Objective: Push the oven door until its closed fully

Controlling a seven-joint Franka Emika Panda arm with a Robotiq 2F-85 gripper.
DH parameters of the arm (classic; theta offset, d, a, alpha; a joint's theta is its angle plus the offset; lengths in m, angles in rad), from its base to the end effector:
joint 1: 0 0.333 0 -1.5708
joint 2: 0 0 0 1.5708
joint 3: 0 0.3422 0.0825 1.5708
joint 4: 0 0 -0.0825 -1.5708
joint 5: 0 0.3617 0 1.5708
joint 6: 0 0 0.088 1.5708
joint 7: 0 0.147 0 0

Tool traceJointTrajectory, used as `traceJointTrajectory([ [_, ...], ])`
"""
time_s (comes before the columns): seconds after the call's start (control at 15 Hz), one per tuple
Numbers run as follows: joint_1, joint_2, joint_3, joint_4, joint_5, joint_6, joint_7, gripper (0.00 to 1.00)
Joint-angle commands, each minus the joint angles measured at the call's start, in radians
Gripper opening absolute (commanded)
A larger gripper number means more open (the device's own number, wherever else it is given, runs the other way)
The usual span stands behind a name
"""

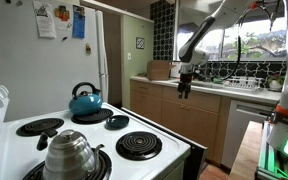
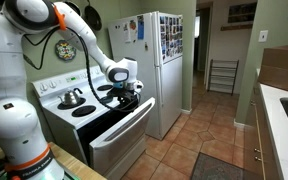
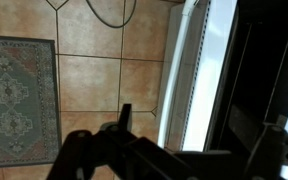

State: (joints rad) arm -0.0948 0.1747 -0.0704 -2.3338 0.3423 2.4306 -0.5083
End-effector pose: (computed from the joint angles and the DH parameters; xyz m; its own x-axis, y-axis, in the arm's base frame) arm 0.4937 -0.0727 0.2606 0.9972 0.0744 0.0035 0.0734 -0.9744 -0.2123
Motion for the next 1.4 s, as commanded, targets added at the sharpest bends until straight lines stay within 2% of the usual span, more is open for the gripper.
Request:
traceJointTrajectory([
  [0.0,-0.027,0.013,0.025,0.011,-0.005,-0.001,-0.003,1.0],
  [0.4,-0.026,0.016,0.03,0.019,-0.008,0.015,0.001,1.0],
  [0.47,-0.038,0.049,0.042,0.063,0.029,-0.025,-0.047,1.0],
  [0.6,-0.044,0.106,0.056,0.117,0.047,-0.019,-0.057,1.0],
  [1.0,-0.077,0.295,0.101,0.279,0.027,-0.017,-0.028,1.0],
  [1.07,-0.09,0.329,0.113,0.309,0.029,-0.022,-0.036,0.75],
  [1.13,-0.103,0.359,0.123,0.336,0.029,-0.027,-0.041,0.74],
  [1.33,-0.141,0.449,0.155,0.41,0.024,-0.031,-0.052,0.49],
])
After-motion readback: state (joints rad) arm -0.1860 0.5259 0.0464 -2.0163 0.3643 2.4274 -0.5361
